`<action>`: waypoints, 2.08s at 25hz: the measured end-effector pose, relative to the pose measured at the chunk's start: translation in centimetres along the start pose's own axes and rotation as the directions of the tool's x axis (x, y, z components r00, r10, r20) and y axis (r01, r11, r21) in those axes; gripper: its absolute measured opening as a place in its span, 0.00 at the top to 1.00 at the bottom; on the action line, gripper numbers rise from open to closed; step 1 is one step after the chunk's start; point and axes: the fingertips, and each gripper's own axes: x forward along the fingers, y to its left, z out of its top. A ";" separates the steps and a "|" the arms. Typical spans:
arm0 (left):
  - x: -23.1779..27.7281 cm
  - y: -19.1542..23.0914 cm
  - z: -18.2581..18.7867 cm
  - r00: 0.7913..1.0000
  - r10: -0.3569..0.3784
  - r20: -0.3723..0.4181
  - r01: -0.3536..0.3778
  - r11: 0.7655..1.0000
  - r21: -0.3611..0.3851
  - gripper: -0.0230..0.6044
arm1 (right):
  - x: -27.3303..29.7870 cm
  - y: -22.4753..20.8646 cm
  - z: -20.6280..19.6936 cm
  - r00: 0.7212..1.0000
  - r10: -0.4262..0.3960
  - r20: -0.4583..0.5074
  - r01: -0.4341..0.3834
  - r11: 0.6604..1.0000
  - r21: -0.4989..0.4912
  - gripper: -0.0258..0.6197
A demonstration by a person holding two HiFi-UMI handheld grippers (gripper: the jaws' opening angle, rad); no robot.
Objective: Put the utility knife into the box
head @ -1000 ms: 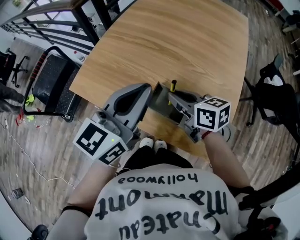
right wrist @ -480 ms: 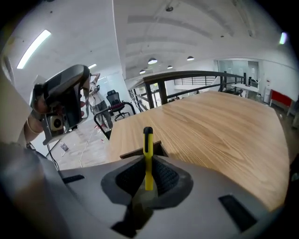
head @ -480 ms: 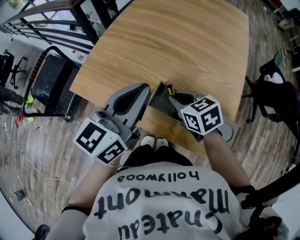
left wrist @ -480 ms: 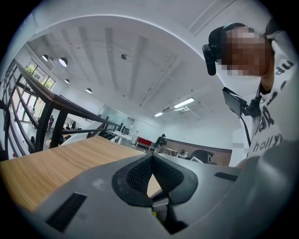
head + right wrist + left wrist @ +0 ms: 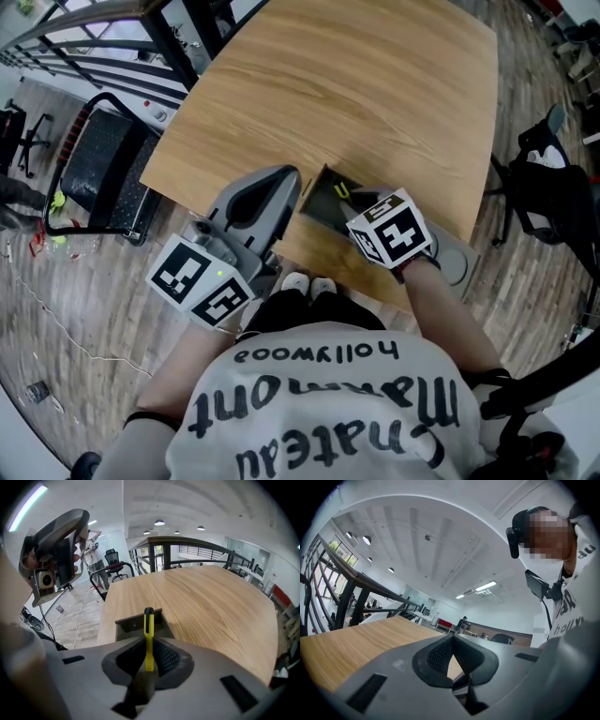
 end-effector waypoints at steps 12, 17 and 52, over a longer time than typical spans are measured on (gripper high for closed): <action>0.0 -0.1 0.0 1.000 -0.015 0.009 0.015 1.000 0.004 0.96 | -1.4 -0.1 1.2 0.993 0.029 0.115 -0.039 0.996 0.080 0.91; 0.4 -2.8 2.2 0.984 -0.168 0.060 0.163 0.984 0.070 0.96 | -11.1 0.8 8.1 0.787 0.135 0.602 -0.261 0.957 0.126 0.91; 6.3 -7.1 3.3 0.966 -0.259 -0.025 0.258 0.945 0.198 0.96 | -23.0 -0.1 9.6 0.552 0.000 0.834 -0.112 0.991 0.074 0.91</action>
